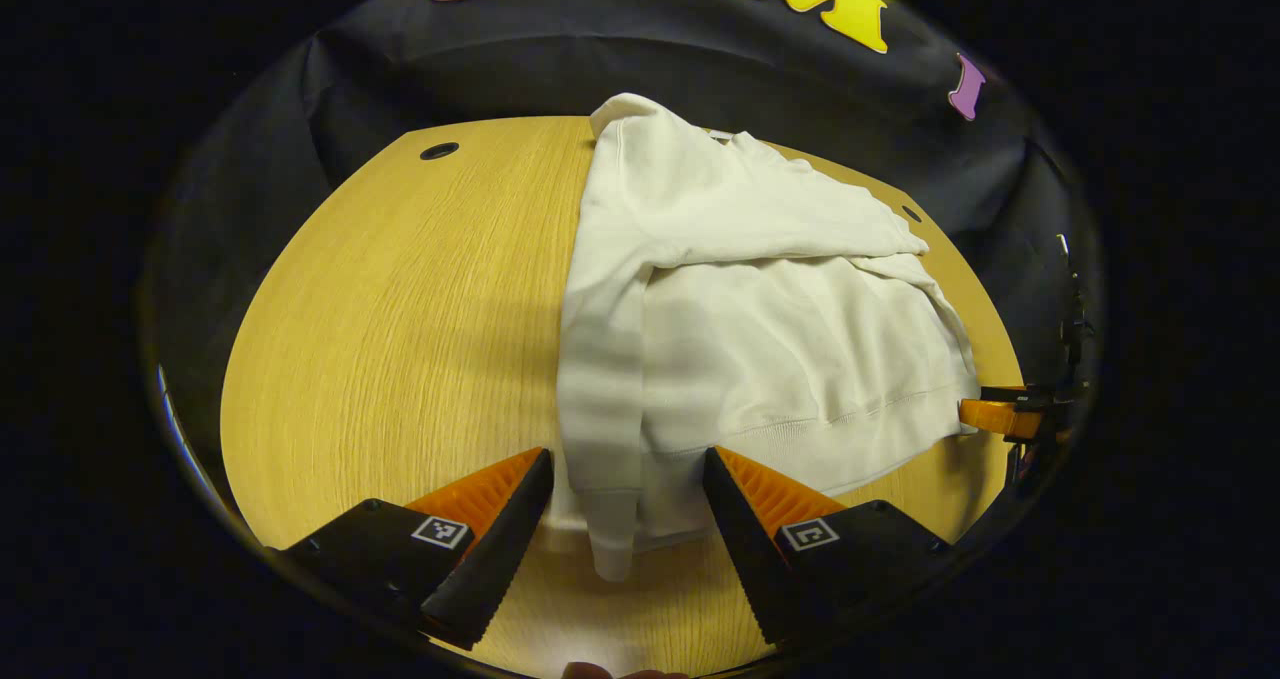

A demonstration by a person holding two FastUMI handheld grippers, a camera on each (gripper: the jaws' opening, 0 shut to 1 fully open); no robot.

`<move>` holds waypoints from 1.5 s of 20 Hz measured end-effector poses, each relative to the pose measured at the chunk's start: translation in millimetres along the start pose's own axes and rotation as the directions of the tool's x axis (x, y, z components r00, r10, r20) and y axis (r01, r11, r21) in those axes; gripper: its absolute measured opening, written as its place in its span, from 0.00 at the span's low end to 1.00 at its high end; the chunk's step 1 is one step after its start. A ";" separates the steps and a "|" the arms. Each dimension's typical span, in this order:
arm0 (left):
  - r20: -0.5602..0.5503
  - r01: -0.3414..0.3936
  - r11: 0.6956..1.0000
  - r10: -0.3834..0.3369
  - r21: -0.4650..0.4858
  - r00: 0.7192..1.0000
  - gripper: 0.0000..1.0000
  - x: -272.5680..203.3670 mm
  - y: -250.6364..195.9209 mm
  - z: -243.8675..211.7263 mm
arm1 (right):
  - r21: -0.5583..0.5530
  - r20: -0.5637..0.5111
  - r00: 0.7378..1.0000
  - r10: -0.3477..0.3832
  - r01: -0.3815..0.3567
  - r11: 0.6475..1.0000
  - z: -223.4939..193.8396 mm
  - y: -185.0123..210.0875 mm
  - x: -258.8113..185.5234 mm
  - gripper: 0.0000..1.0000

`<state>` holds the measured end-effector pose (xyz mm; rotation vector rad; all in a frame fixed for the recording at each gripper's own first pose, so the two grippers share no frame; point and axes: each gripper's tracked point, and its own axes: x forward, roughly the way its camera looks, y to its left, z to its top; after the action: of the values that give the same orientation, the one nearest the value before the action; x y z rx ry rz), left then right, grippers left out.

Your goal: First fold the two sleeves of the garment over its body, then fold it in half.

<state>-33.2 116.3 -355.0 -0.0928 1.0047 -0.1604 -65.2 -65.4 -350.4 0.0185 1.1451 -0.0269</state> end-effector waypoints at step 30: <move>0.060 0.049 0.994 -0.043 -0.094 0.997 0.07 -86.3 -51.7 38.4 | 0.304 0.196 0.967 0.164 -0.219 0.927 62.3 -11.6 -62.7 0.03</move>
<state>-50.9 80.8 -254.8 -0.2072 0.9532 -0.1511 -34.7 -78.1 -267.6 0.4147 0.9557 -0.0406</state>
